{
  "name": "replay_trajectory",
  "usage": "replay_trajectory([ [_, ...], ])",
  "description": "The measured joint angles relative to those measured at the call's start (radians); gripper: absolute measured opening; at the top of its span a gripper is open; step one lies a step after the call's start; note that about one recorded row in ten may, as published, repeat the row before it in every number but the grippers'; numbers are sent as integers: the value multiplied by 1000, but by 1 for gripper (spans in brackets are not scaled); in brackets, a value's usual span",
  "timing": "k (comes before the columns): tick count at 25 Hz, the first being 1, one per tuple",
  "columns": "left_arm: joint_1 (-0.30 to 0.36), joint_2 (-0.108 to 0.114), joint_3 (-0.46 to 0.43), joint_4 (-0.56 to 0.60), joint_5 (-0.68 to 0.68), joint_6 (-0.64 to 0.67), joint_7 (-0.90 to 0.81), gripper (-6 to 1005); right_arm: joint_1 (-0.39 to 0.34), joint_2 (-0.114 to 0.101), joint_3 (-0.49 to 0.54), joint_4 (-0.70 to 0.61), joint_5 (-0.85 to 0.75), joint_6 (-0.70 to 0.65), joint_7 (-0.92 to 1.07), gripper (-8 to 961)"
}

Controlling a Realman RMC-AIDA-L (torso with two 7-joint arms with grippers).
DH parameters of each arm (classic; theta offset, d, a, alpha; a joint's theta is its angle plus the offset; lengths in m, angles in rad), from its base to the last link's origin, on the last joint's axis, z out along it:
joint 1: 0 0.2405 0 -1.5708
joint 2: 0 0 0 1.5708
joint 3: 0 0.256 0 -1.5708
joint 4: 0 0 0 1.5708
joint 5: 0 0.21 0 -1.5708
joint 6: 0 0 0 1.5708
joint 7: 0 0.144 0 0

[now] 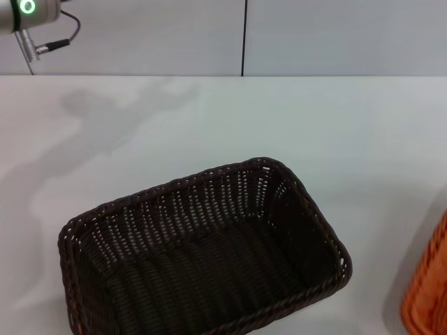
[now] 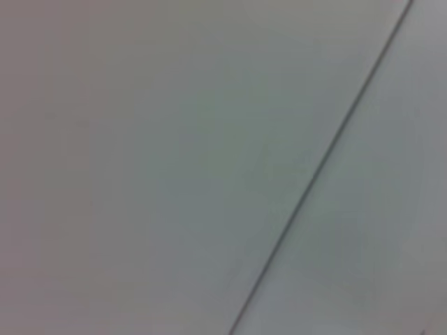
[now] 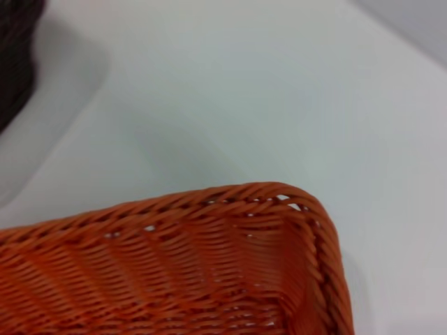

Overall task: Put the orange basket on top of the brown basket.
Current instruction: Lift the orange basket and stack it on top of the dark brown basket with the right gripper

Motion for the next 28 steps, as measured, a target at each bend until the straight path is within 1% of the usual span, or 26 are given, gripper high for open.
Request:
replay_trajectory([
  [1,4,1,-17,2,-14,2,16,847,-17,-4,48,-33,2,-4,15,173],
  [4,5,1,-21,3,-18,2,21,847,-42,-5,112,-90,27,-4,47,165],
  [6,8,2,-25,3,-22,3,24,847,-63,-4,155,-132,74,-2,73,159],
  [7,8,2,-25,3,-22,3,24,847,-63,-4,155,-132,74,-2,73,159],
  [10,13,5,-27,0,-26,5,31,847,-111,4,181,-192,182,25,140,159],
  [11,14,5,-30,0,-31,7,40,847,-150,13,185,-222,268,58,196,159],
  [12,16,5,-38,2,-36,12,51,847,-150,13,185,-222,268,58,196,159],
  [13,17,5,-40,2,-37,14,53,847,-186,24,186,-235,362,88,232,158],
  [14,17,5,-42,2,-37,16,55,847,-186,24,186,-235,362,88,232,158],
  [15,18,5,-44,2,-38,18,59,847,-204,33,187,-236,415,105,249,158],
  [16,19,5,-48,2,-39,20,65,847,-232,52,188,-233,507,137,274,158],
  [17,19,5,-48,2,-39,20,65,847,-232,52,188,-233,507,137,274,158],
  [18,20,5,-49,2,-40,21,67,847,-245,65,188,-228,562,161,282,158],
  [20,21,5,-49,2,-40,21,68,847,-265,99,183,-218,656,203,286,158],
  [21,22,5,-49,2,-40,21,70,847,-274,128,179,-215,718,236,285,158],
  [22,22,5,-49,2,-40,21,70,847,-274,128,179,-215,718,236,285,159],
  [23,24,5,-49,2,-40,21,70,847,-280,158,178,-215,784,256,280,159],
  [24,25,5,-49,2,-40,20,70,847,-280,158,178,-215,784,256,280,159],
  [25,27,5,-49,2,-40,20,70,847,-281,172,178,-214,816,262,273,159],
  [26,31,5,-49,2,-40,18,70,847,-282,201,178,-209,884,268,259,159],
  [27,31,5,-49,2,-40,18,70,847,-282,201,178,-209,884,268,259,159],
  [28,34,5,-48,2,-40,18,70,847,-282,213,177,-206,917,270,252,159],
])
